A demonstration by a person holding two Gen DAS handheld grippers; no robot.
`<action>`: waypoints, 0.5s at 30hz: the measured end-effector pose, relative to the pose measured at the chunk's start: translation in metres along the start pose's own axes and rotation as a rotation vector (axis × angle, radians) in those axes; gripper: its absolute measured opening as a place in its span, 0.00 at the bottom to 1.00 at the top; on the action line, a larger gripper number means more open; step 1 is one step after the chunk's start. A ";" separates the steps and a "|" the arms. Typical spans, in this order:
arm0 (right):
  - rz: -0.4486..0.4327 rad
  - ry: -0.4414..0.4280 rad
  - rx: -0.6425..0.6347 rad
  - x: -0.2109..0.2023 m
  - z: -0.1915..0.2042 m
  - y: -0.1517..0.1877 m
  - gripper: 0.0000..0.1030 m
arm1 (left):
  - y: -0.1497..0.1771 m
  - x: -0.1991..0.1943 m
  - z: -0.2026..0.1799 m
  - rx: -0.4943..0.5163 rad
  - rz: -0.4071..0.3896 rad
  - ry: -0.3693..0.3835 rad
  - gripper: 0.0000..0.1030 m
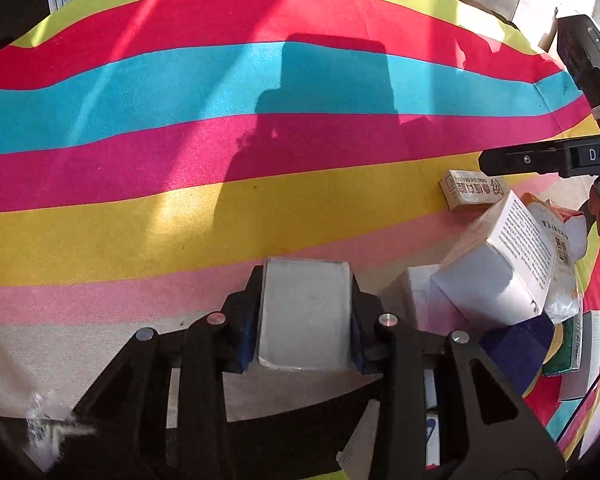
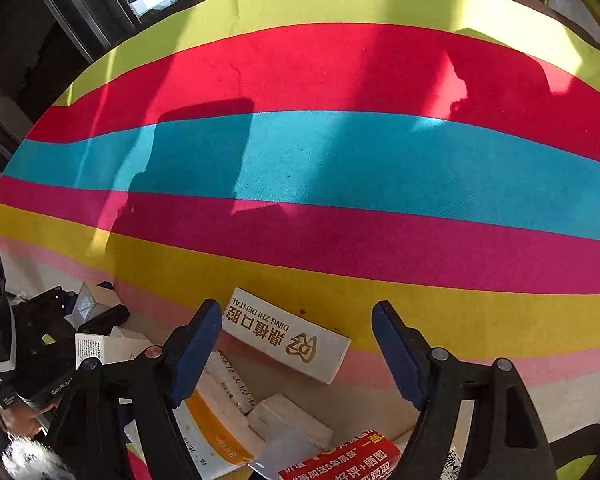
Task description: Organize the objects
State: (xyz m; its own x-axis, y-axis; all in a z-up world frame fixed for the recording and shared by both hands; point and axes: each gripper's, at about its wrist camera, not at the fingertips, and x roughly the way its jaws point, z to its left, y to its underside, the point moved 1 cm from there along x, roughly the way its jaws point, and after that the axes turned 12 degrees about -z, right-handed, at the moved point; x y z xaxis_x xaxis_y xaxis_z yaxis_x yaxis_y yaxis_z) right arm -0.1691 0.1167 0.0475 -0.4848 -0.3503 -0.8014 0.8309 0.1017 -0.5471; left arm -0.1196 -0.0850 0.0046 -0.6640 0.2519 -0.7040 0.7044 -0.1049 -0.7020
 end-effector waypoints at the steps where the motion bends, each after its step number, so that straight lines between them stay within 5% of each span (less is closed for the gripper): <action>1: 0.013 -0.018 0.016 0.005 -0.001 0.002 0.75 | 0.000 0.001 -0.005 0.006 0.001 0.017 0.39; 5: 0.093 -0.116 0.004 0.017 0.007 0.016 0.75 | 0.005 0.001 -0.023 0.031 0.005 0.069 0.39; 15: 0.130 -0.189 -0.045 -0.016 0.010 0.073 0.76 | 0.037 -0.026 -0.062 0.118 0.021 0.187 0.38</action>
State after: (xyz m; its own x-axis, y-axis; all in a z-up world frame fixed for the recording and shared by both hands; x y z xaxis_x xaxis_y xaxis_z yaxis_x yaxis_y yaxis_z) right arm -0.0985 0.1205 0.0226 -0.3113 -0.4995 -0.8084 0.8678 0.1972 -0.4560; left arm -0.0610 -0.0359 0.0038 -0.5836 0.4213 -0.6942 0.6760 -0.2215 -0.7028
